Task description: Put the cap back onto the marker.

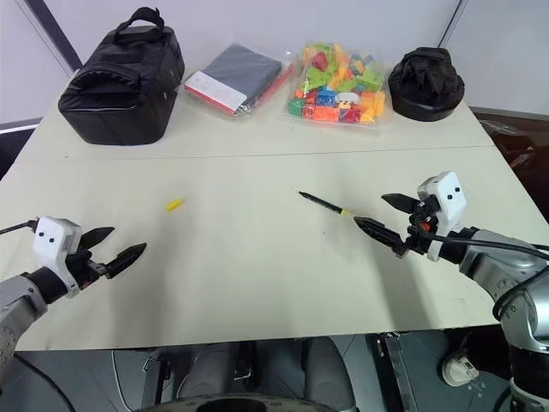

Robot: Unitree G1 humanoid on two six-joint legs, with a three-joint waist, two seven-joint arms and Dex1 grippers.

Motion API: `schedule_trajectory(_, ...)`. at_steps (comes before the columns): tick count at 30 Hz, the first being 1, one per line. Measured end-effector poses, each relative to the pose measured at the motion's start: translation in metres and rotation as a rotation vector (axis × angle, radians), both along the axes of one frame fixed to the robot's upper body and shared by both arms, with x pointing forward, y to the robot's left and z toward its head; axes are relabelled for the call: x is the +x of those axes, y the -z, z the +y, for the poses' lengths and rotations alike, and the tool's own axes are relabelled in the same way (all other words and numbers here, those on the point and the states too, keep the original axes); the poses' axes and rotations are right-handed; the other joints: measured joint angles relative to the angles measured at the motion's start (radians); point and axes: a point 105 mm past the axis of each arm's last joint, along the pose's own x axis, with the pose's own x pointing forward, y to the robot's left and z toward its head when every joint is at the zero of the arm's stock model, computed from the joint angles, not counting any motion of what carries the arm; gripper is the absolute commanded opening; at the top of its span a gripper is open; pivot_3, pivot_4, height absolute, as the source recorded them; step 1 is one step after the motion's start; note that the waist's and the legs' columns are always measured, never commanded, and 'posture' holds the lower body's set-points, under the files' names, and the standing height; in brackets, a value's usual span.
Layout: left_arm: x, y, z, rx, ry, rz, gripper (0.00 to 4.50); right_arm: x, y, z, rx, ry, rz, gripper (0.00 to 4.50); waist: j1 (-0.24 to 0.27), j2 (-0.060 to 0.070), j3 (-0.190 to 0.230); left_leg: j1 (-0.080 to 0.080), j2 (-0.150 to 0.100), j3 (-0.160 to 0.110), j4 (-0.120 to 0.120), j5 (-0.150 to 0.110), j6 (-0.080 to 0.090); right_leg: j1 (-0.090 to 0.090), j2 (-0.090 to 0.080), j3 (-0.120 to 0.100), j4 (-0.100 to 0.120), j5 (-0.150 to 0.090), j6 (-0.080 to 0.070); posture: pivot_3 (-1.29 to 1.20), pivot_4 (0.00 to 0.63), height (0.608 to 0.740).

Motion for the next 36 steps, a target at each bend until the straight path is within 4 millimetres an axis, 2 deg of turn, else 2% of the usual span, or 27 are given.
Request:
schedule_trajectory(11,0.003,-0.005,0.0,-0.016,-0.016,-0.035,4.46,0.004,0.012,0.007,-0.011,0.013,0.003,4.5,-0.001,0.0,0.0,0.0,-0.001,0.001,-0.004,0.001,-0.001,0.002,0.0,-0.001,0.0,0.0,-0.001,0.0,0.15,0.74)
schedule_trajectory(17,0.009,-0.015,0.0,-0.011,-0.012,-0.073,4.46,0.004,0.013,0.008,-0.03,0.011,-0.011,4.5,0.0,0.0,0.0,0.0,-0.001,0.001,-0.004,0.003,0.001,0.002,0.0,-0.002,0.0,0.0,-0.001,0.0,0.15,0.74)
schedule_trajectory(30,0.011,-0.013,0.008,-0.021,-0.045,-0.073,4.46,0.008,0.017,0.004,-0.051,0.039,-0.03,4.5,0.003,0.0,0.0,0.0,-0.001,0.001,-0.001,0.004,0.002,0.004,0.001,-0.005,0.001,0.0,0.0,0.0,0.15,0.74)
schedule_trajectory(34,0.017,-0.02,0.009,-0.023,-0.041,-0.095,4.46,0.009,0.017,0.005,-0.055,0.039,-0.035,4.5,0.003,0.0,0.0,0.0,0.0,0.001,0.002,0.003,0.002,0.005,0.002,-0.006,0.003,0.0,0.0,0.0,0.15,0.74)
schedule_trajectory(36,0.021,-0.029,0.007,-0.007,-0.005,-0.114,4.46,0.009,0.017,0.004,-0.056,0.038,-0.036,4.5,0.004,0.0,0.0,0.0,0.0,0.0,0.003,0.003,0.003,0.005,0.003,-0.006,0.003,0.0,0.0,0.0,0.15,0.74)
